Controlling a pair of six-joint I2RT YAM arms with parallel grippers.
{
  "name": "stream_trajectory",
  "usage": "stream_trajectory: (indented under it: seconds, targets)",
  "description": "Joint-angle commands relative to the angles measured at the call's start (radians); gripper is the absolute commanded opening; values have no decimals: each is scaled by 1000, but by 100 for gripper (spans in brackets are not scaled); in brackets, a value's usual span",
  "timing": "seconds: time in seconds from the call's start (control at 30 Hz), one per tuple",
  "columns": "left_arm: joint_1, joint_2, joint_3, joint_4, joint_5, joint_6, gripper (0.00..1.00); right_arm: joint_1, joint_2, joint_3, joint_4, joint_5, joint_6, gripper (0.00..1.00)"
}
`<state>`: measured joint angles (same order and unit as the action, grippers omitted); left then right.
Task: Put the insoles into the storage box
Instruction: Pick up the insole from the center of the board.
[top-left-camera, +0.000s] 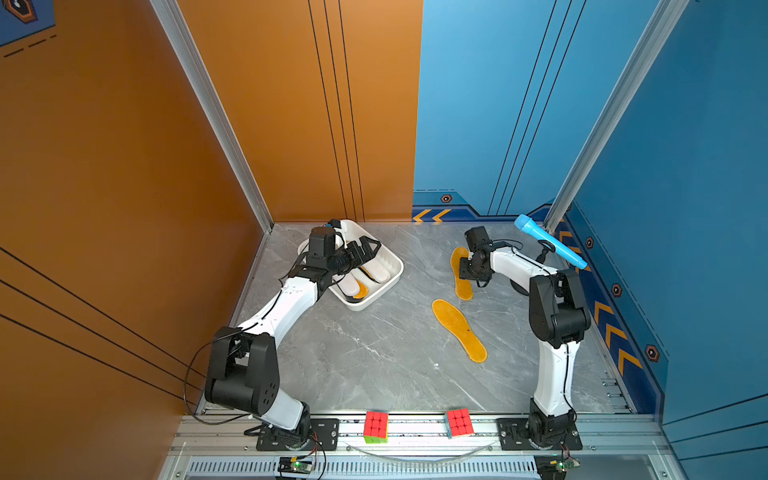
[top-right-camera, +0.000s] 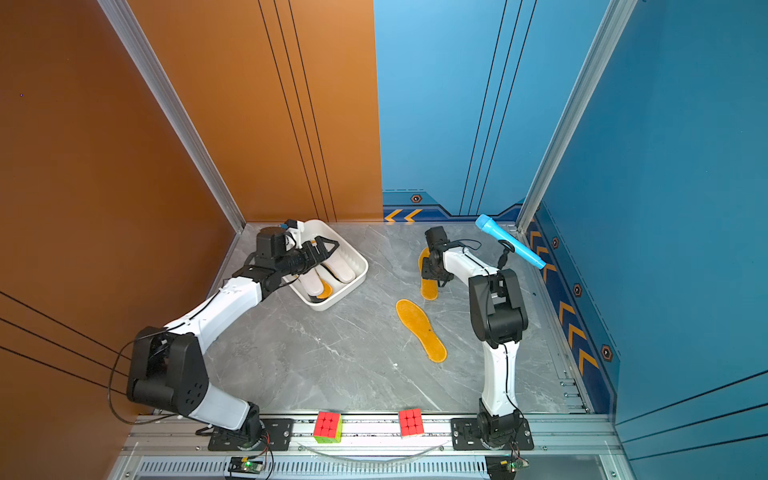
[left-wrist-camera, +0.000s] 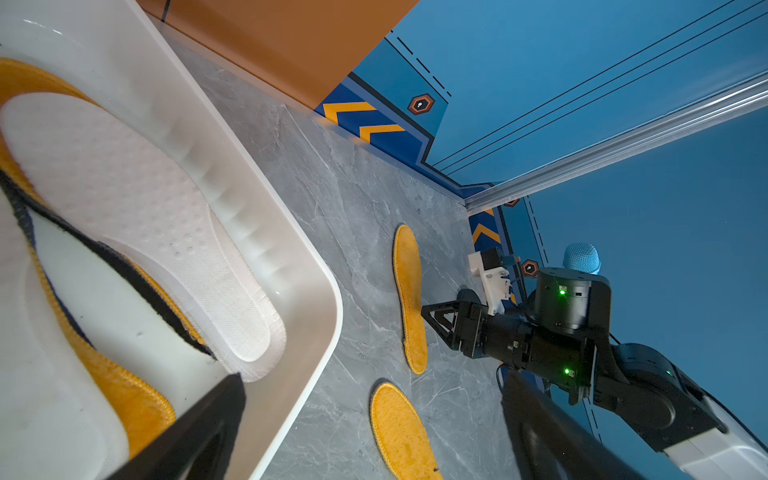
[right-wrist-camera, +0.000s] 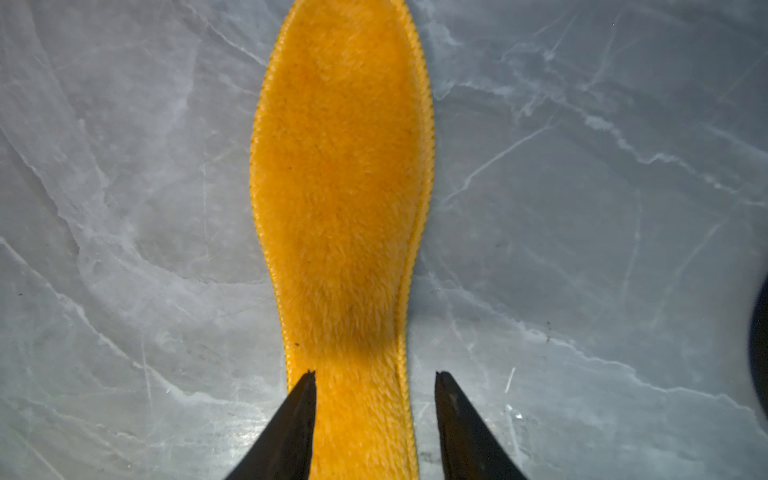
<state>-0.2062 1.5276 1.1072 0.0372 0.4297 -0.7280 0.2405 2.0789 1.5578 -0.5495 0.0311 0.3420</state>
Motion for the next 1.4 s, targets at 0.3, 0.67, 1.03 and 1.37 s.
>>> stream_trajectory:
  seconds: [0.3,0.67,1.03,1.37]
  targets:
    - [-8,-9,-17,-15,-41,-7,98,-4,107,58,-48,-18,37,44]
    - [-15,-15,-21,-16,-42,-7,98,12,96,-17,2,-28,44,7]
    - [-125,5,-70,99,-133,-17,98,13,-172,-208,327,-240,-31,0]
    - [-273,118,-84,378,-180,-59,98,159,-292,-146,329,-313,-38,0]
